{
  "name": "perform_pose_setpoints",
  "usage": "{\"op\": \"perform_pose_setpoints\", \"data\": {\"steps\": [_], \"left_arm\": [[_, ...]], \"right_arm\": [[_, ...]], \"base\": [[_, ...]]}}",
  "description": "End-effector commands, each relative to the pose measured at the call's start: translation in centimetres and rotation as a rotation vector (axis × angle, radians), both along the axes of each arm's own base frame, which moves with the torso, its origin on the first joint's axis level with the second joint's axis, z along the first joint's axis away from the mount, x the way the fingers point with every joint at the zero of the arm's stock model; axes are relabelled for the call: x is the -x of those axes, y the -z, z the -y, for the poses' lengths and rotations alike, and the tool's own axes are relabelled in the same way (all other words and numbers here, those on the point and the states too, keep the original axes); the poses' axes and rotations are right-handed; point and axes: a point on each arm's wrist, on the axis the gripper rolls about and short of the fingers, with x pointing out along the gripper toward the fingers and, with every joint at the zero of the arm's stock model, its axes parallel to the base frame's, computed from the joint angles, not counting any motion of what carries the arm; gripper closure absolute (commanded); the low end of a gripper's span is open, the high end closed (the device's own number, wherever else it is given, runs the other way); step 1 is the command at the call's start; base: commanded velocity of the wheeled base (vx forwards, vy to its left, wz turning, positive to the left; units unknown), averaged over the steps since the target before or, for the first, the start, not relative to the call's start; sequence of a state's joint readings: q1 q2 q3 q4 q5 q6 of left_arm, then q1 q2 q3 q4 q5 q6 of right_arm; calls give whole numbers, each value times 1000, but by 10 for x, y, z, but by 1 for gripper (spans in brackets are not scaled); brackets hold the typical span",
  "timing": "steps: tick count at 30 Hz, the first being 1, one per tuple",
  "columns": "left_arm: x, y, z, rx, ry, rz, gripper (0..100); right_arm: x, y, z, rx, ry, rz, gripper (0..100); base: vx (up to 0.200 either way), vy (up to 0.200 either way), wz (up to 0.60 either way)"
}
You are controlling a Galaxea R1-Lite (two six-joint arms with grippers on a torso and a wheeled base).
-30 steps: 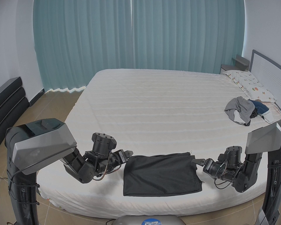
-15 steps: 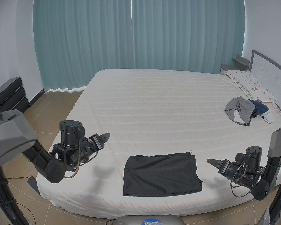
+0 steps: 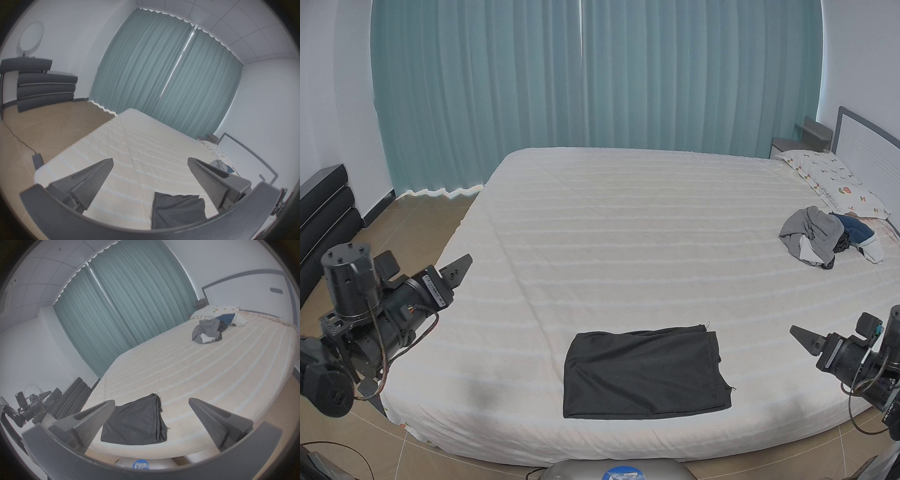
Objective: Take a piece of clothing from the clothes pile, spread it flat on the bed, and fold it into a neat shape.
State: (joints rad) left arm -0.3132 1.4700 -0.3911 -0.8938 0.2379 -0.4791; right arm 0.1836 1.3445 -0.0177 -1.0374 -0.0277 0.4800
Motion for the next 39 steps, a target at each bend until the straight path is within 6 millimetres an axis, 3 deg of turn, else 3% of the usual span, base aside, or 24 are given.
{"op": "perform_pose_setpoints", "data": {"steps": [1,6,14,19,21,23,39], "left_arm": [[75,-19,-26,-118,-65,134,0],[110,-31,-41,-241,-165,199,0],[169,-20,-62,-390,-268,181,0],[198,-8,-72,-440,-361,158,0],[198,-8,-72,-440,-361,158,0],[214,2,-76,-453,-425,149,0],[254,27,-73,-462,-538,218,0]], "right_arm": [[71,-19,16,55,31,169,0],[109,-10,22,141,12,200,0],[150,6,28,299,4,255,0],[157,2,28,310,59,213,0],[157,2,28,310,59,213,0],[162,1,29,319,72,230,0],[181,21,28,442,156,195,0]], "base": [[0,0,0],[0,0,0],[0,0,0],[0,0,0],[0,0,0],[0,0,0],[0,0,0]]}}
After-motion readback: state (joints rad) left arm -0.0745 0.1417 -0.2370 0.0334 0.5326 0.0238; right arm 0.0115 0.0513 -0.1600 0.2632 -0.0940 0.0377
